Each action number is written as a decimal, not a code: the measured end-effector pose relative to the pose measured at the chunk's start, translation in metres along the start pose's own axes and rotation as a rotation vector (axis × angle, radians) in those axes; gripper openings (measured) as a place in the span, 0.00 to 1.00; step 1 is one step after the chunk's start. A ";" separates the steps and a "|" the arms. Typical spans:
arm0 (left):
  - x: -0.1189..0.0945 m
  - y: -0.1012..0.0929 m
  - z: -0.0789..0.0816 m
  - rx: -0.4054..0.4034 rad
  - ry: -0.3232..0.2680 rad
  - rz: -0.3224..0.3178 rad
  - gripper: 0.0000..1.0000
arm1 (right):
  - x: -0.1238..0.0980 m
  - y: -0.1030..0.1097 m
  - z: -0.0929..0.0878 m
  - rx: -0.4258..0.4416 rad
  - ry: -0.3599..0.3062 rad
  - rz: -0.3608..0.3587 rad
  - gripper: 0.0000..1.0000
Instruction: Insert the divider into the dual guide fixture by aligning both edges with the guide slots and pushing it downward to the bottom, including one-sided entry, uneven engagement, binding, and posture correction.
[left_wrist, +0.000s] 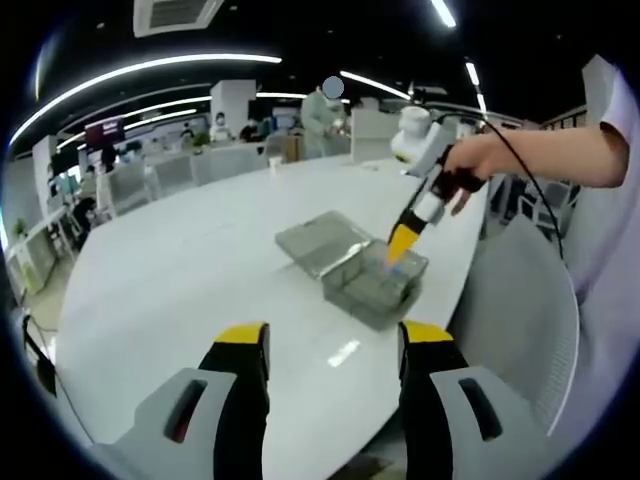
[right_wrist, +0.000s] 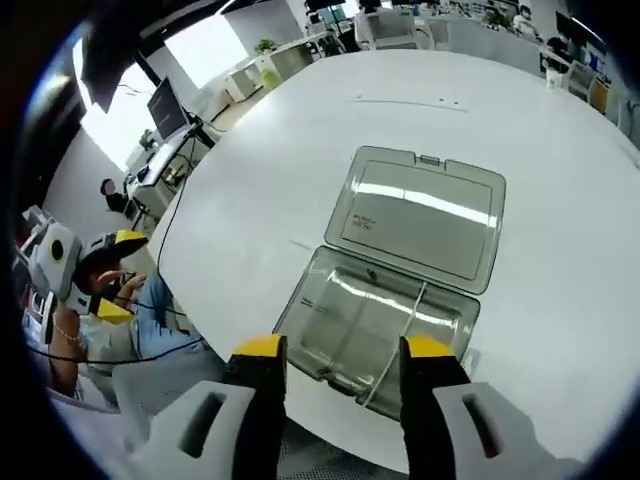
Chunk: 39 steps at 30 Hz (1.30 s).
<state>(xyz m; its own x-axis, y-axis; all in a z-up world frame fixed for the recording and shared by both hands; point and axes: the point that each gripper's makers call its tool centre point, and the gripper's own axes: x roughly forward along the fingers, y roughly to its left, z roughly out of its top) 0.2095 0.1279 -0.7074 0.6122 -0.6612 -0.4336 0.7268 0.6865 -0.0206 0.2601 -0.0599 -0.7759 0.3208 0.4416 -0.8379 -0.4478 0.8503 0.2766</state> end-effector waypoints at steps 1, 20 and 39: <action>-0.002 0.002 0.000 -0.001 0.000 0.008 0.50 | -0.001 0.000 0.001 -0.010 -0.004 0.003 0.42; -0.001 -0.013 -0.008 -0.051 0.055 0.067 0.50 | -0.061 0.025 -0.005 -0.323 -0.150 0.100 0.50; 0.010 -0.038 0.004 -0.064 0.076 0.103 0.50 | -0.102 0.025 -0.031 -0.463 -0.295 0.185 0.56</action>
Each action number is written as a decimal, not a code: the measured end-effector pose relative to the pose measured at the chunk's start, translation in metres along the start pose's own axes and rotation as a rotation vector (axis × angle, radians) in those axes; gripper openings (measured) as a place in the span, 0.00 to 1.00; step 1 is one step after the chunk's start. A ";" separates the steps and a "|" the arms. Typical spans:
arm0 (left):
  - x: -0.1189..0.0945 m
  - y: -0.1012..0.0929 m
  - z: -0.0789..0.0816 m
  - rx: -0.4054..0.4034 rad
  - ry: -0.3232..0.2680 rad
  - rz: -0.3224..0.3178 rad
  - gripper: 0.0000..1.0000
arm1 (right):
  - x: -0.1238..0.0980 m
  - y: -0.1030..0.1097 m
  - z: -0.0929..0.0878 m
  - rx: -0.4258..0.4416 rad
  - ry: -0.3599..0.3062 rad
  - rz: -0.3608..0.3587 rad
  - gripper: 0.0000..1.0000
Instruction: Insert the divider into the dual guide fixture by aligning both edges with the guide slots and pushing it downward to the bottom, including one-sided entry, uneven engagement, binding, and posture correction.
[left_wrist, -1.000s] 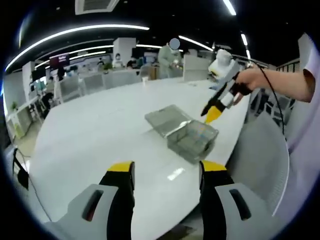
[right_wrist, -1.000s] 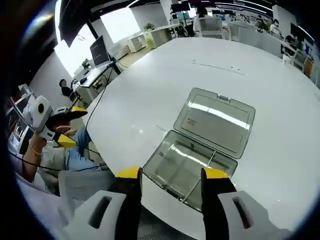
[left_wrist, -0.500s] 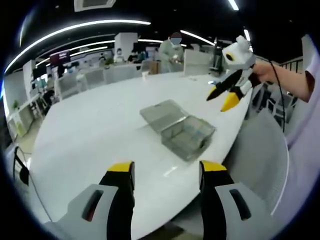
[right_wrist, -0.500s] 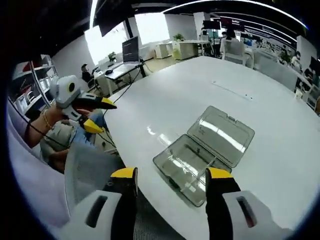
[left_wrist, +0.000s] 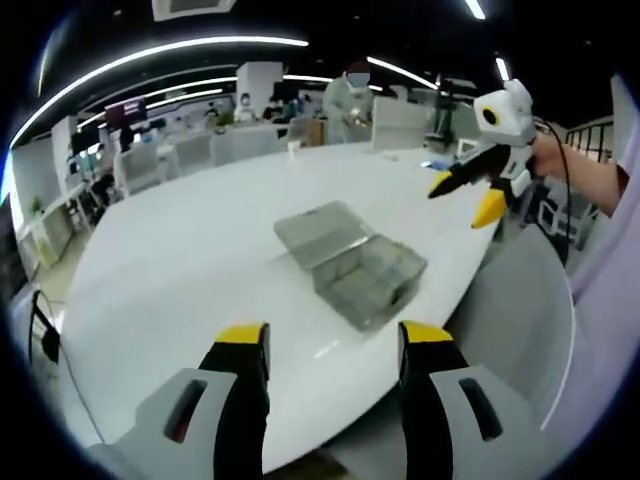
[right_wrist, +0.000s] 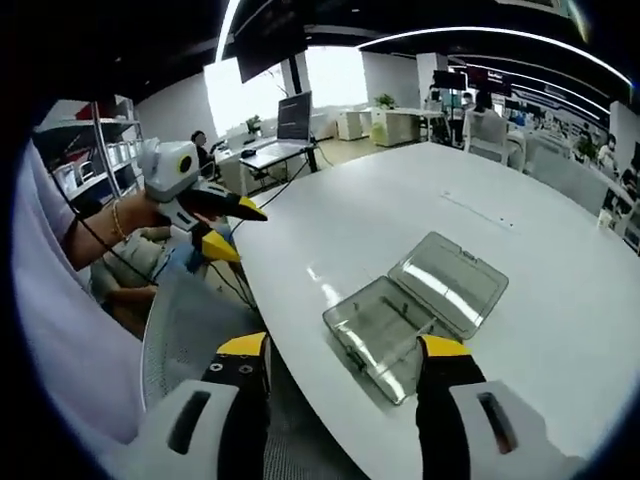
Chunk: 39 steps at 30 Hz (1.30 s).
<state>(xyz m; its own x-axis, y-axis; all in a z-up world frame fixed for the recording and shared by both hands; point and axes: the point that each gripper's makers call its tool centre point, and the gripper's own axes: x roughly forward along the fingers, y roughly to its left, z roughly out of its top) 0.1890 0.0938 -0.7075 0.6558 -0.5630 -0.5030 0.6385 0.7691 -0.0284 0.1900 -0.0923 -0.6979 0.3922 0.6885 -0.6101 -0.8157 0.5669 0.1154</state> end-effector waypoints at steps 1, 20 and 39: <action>0.001 -0.001 0.001 -0.001 0.000 0.000 0.50 | -0.002 0.000 -0.001 0.001 -0.010 0.000 0.56; 0.029 -0.027 0.010 -0.022 0.049 -0.016 0.49 | -0.033 0.003 -0.039 0.001 -0.081 0.035 0.58; 0.057 -0.017 -0.018 -0.196 0.163 -0.009 0.45 | -0.049 0.011 -0.031 -0.040 -0.123 0.033 0.58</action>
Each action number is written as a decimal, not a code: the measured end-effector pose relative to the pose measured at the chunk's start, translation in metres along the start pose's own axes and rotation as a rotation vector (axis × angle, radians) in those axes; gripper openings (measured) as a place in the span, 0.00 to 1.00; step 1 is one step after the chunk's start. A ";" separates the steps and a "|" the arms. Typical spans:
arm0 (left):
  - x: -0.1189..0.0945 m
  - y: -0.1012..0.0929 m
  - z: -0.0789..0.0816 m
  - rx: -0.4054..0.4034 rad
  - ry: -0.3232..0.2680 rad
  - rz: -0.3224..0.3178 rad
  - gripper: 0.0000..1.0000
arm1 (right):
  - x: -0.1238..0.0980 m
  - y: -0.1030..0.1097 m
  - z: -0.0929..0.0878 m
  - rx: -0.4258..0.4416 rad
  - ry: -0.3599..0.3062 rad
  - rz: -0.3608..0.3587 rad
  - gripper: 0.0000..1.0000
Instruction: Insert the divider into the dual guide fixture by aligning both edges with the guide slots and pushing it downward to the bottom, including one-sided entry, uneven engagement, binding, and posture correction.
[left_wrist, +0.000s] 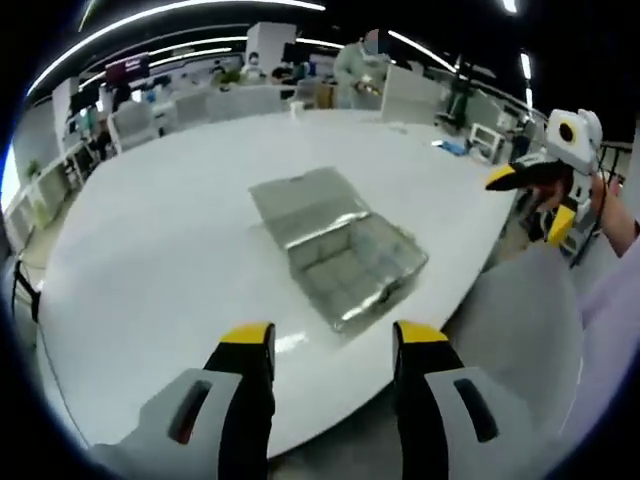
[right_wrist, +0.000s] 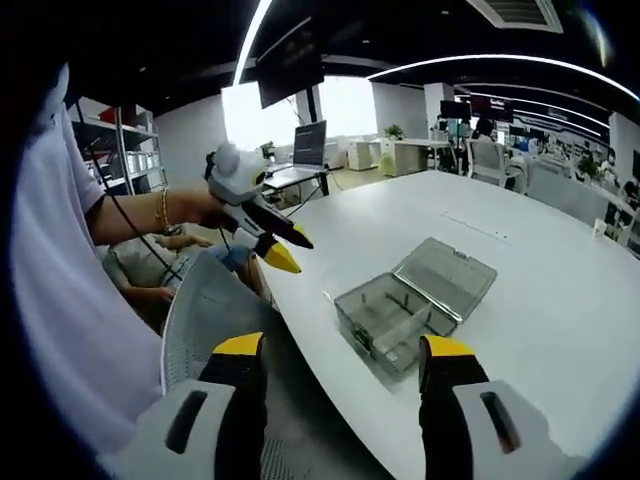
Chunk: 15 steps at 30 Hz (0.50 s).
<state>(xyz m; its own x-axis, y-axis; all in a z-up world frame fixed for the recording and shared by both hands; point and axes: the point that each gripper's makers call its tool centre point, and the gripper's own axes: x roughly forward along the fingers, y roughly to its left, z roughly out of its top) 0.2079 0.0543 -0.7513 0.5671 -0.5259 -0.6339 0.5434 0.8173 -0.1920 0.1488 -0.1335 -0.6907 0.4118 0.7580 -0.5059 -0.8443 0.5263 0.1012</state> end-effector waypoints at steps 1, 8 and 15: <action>0.002 0.002 0.000 -0.023 -0.001 -0.002 0.45 | -0.001 0.000 0.000 -0.003 0.000 -0.002 0.58; 0.022 0.011 -0.002 -0.125 0.034 -0.009 0.46 | -0.009 0.000 -0.001 -0.011 -0.002 -0.007 0.59; 0.038 0.020 -0.004 -0.233 0.060 -0.007 0.46 | -0.011 0.001 -0.001 -0.016 -0.010 -0.006 0.61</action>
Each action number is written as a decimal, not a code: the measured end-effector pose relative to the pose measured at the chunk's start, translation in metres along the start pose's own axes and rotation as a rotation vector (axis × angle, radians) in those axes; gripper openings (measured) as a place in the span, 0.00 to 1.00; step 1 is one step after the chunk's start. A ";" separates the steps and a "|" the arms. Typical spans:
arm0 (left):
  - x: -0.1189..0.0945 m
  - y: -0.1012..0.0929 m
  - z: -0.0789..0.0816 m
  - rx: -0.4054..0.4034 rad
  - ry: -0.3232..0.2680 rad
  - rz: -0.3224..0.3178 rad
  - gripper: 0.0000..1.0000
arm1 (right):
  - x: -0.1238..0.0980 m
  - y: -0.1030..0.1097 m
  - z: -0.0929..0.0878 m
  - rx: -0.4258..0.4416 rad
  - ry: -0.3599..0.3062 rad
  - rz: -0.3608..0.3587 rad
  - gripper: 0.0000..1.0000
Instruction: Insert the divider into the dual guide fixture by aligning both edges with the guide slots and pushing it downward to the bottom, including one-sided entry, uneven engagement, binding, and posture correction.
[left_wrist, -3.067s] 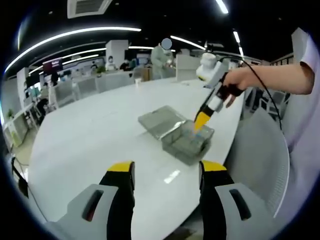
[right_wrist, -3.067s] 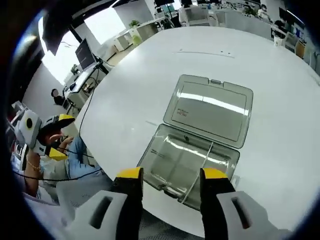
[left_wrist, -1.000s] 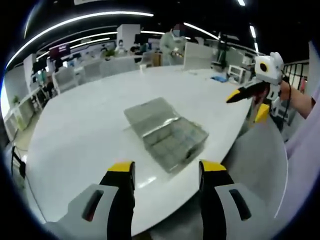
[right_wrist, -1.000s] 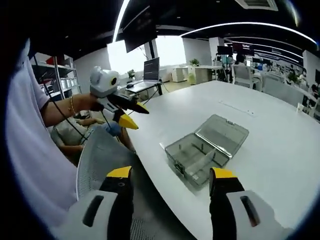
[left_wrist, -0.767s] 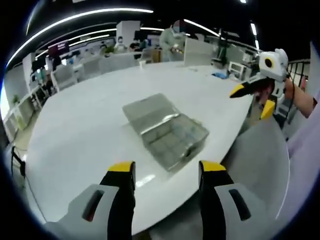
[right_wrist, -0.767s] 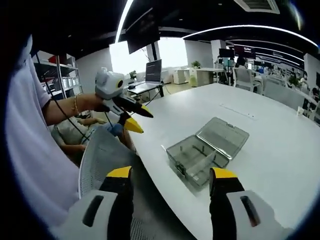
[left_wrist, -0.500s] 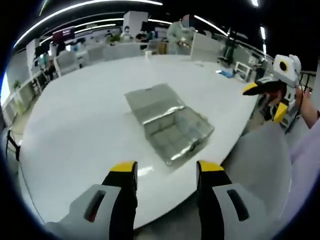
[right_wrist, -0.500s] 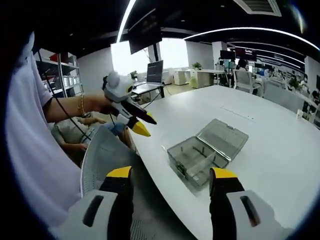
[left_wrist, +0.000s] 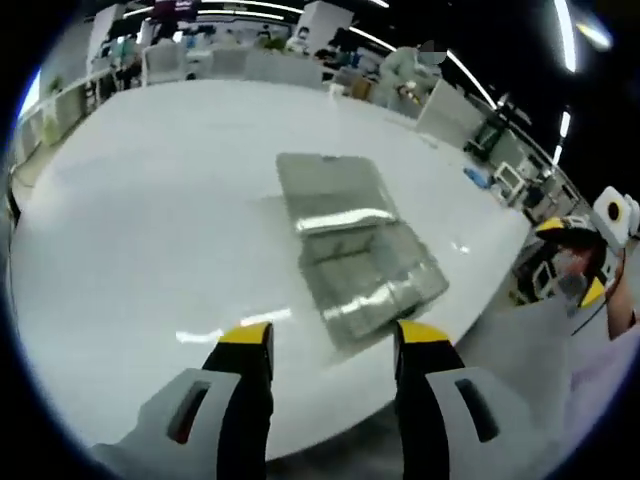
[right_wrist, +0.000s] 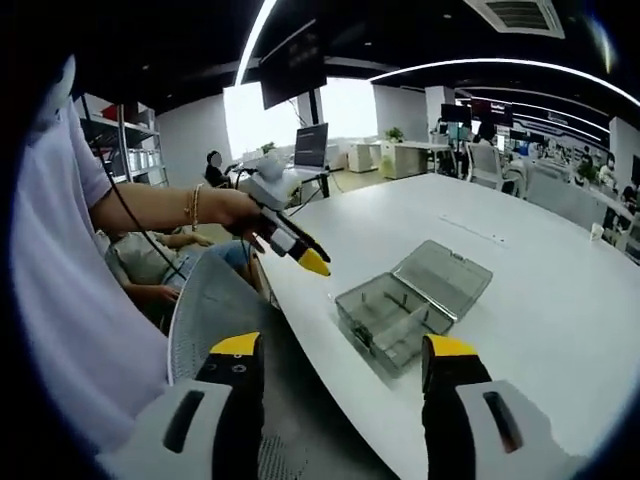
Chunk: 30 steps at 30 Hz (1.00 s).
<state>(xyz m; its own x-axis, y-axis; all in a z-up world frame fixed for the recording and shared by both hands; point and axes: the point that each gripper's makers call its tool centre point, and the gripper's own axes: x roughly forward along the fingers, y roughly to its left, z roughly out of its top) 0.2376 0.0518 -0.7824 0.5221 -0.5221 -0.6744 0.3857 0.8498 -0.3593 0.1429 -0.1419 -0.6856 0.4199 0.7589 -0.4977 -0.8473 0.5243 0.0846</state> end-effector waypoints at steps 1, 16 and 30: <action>0.002 0.001 -0.001 -0.015 0.007 0.004 0.46 | 0.000 0.000 0.000 0.000 -0.001 0.000 0.61; 0.019 0.023 -0.001 -0.078 0.101 0.051 0.46 | -0.005 -0.001 0.004 -0.014 -0.017 -0.015 0.66; 0.032 0.030 0.004 -0.104 0.157 0.075 0.46 | -0.012 -0.010 -0.001 0.011 -0.025 -0.048 0.65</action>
<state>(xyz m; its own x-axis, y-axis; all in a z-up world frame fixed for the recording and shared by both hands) 0.2685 0.0605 -0.8120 0.4180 -0.4461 -0.7914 0.2650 0.8931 -0.3635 0.1461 -0.1572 -0.6811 0.4680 0.7420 -0.4799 -0.8223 0.5646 0.0710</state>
